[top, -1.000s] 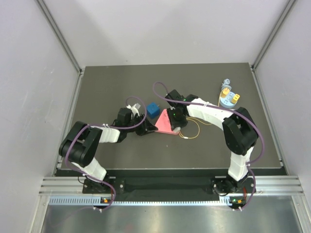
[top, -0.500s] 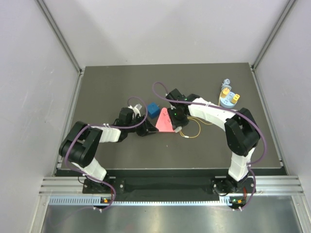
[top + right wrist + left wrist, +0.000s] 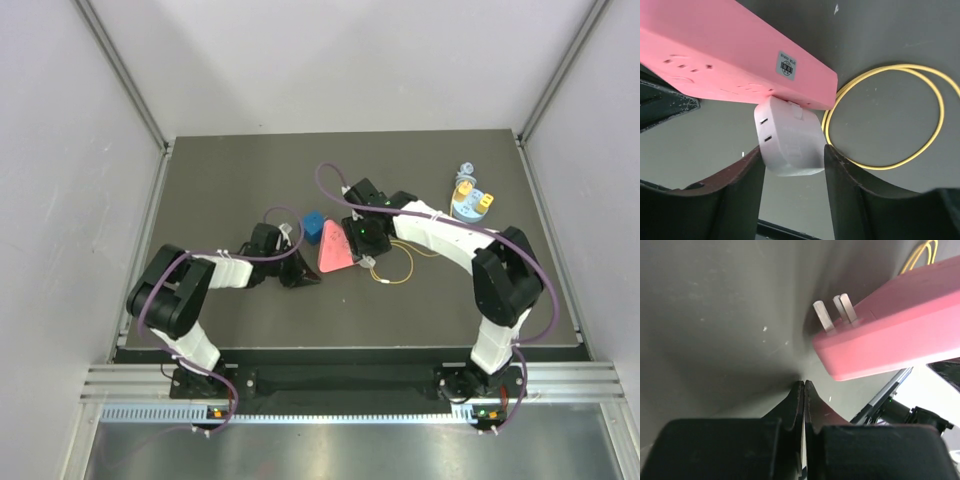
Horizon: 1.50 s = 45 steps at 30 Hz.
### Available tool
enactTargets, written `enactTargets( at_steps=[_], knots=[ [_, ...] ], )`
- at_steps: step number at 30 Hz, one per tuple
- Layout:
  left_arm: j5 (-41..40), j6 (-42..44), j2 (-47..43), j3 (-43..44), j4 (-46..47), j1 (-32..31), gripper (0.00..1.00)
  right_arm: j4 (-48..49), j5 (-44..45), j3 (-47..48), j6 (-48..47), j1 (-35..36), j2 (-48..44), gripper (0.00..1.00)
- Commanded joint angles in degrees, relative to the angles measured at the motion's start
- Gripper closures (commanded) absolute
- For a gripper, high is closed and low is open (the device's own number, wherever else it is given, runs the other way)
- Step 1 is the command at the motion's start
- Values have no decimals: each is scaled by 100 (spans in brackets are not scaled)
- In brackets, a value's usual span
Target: Insert the plug
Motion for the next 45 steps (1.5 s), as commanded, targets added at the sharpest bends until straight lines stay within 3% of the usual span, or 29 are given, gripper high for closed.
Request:
enactTargets(
  at_steps=[1,4,9,10,13,20,26,32,38,45],
  knots=[
    [-291,18,32,147,-541,30,100,189,257,278,-155,-66,-360,51],
    [-273,35,84,296,-717,21,100,241,248,252,-330,-57,-333,55],
    [-168,158,129,516,-849,21,99,338,344,234,-568,-30,-369,52],
    [-177,167,94,534,-866,30,87,312,388,251,-577,-39,-377,51],
    [-246,229,-126,569,-963,21,70,268,512,357,-638,-48,-360,51],
    [-730,668,-601,894,-1700,21,57,250,556,664,-875,-109,-96,52],
    [-889,958,-698,1255,-1930,30,53,84,311,1034,-1121,-241,80,50],
    [-748,1204,-330,1518,-1693,30,54,144,-85,833,-1412,-241,115,51],
    [-388,1266,180,1817,-1429,30,67,303,-174,454,-1386,-241,27,54],
    [-247,1178,410,2107,-1385,21,69,356,98,243,-1149,-215,-35,65]
  ],
)
